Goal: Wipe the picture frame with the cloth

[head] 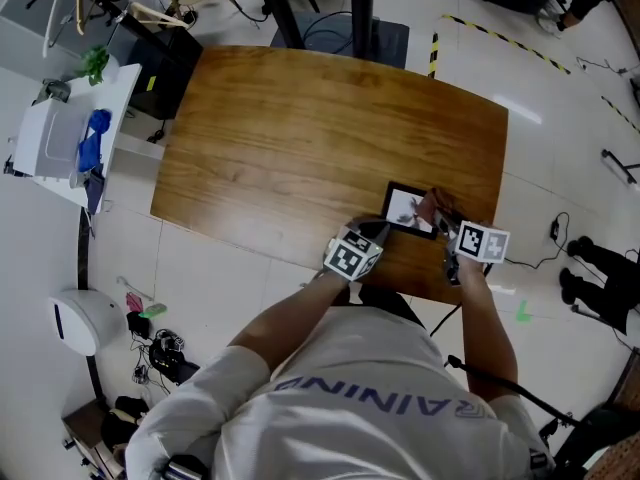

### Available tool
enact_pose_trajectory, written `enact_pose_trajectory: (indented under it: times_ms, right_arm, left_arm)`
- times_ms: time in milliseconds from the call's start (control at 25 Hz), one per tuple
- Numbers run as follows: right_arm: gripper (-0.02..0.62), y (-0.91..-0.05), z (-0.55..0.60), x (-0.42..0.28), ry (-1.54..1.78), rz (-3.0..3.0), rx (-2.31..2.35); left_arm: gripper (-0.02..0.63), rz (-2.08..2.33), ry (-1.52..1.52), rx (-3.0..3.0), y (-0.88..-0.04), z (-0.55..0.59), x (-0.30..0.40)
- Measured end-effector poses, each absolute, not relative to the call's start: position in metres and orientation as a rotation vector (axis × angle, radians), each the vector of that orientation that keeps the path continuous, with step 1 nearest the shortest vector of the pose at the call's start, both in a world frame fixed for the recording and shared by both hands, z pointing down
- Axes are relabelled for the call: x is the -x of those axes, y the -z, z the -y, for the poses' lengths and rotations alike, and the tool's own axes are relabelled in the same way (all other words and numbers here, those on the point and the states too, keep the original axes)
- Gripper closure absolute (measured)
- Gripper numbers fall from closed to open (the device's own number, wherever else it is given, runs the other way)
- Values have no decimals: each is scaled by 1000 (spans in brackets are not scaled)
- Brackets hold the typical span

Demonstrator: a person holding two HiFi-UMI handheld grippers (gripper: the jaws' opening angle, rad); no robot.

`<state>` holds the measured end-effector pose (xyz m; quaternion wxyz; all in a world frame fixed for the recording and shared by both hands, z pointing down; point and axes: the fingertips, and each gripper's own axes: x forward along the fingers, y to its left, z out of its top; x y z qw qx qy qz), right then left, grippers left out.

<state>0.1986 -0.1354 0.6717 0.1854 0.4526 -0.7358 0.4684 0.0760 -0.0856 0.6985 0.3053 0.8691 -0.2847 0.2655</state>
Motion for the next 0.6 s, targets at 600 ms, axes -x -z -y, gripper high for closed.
enact_pose_trajectory:
  times_ms: [600]
  right_arm:
    - [488, -634, 137, -170, -1374, 2246, -1206]
  left_arm:
    - [600, 760, -703, -2311, -697, 89, -76]
